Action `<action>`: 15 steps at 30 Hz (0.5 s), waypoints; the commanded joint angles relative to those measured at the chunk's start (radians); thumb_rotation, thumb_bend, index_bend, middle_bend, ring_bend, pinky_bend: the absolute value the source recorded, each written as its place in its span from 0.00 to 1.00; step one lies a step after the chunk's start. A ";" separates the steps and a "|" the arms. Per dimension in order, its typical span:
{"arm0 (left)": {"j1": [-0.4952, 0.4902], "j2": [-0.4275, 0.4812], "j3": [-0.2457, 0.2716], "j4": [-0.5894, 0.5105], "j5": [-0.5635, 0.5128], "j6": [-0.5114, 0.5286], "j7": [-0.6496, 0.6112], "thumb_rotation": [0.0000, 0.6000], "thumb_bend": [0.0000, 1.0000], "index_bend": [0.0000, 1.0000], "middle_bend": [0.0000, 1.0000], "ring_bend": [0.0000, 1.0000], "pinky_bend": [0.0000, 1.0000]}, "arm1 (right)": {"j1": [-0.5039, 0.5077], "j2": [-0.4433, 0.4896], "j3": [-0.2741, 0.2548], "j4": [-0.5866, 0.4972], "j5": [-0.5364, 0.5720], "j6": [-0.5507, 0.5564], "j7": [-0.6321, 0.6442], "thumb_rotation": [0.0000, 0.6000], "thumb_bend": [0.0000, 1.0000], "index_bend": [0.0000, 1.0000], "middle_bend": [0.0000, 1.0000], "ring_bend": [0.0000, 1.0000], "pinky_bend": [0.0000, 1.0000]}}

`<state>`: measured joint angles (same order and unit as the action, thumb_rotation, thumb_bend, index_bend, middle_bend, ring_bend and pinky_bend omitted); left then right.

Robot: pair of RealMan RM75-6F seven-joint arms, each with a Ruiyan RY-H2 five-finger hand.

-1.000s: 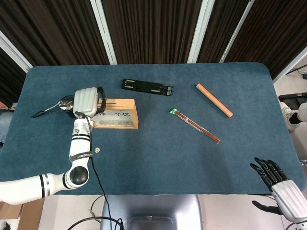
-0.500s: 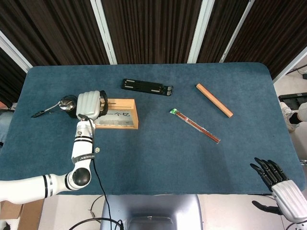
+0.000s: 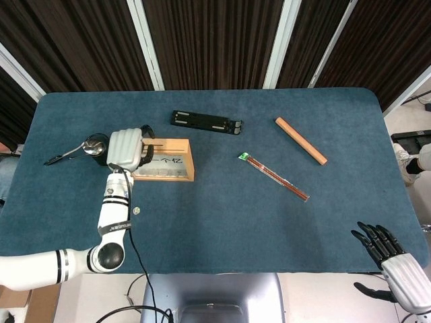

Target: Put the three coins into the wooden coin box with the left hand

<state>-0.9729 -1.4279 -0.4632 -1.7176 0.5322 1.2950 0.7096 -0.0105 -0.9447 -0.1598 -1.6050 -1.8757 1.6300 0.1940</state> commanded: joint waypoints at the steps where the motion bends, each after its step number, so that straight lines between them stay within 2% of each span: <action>1: 0.087 0.092 0.073 -0.185 0.168 0.068 -0.048 1.00 0.45 0.44 1.00 1.00 1.00 | -0.002 0.000 -0.001 0.002 -0.002 0.003 0.001 1.00 0.13 0.00 0.00 0.00 0.00; 2: 0.120 0.114 0.101 -0.235 0.219 0.087 -0.071 1.00 0.45 0.43 1.00 1.00 1.00 | -0.002 0.000 -0.001 0.002 -0.003 0.004 0.000 1.00 0.13 0.00 0.00 0.00 0.00; 4: 0.214 0.161 0.192 -0.344 0.348 0.132 -0.140 1.00 0.45 0.43 1.00 1.00 1.00 | -0.003 -0.003 -0.003 0.002 -0.008 0.002 -0.007 1.00 0.13 0.00 0.00 0.00 0.00; 7: 0.332 0.199 0.342 -0.389 0.544 0.175 -0.223 1.00 0.45 0.43 1.00 1.00 1.00 | -0.004 -0.008 -0.008 -0.002 -0.019 -0.002 -0.023 1.00 0.13 0.00 0.00 0.00 0.00; 8: 0.371 0.203 0.395 -0.380 0.610 0.187 -0.250 1.00 0.45 0.43 1.00 1.00 1.00 | -0.004 -0.009 -0.009 -0.003 -0.024 -0.001 -0.030 1.00 0.13 0.00 0.00 0.00 0.00; 11: 0.450 0.188 0.502 -0.324 0.719 0.202 -0.307 1.00 0.44 0.43 1.00 1.00 1.00 | -0.006 -0.014 -0.012 -0.004 -0.038 0.001 -0.045 1.00 0.13 0.00 0.00 0.00 0.00; 15: 0.521 0.106 0.562 -0.183 0.787 0.216 -0.354 1.00 0.43 0.43 1.00 1.00 1.00 | -0.003 -0.020 -0.016 -0.007 -0.048 -0.011 -0.063 1.00 0.13 0.00 0.00 0.00 0.00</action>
<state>-0.5221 -1.2810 0.0406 -1.9897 1.2609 1.4756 0.4221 -0.0138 -0.9638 -0.1750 -1.6114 -1.9228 1.6209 0.1324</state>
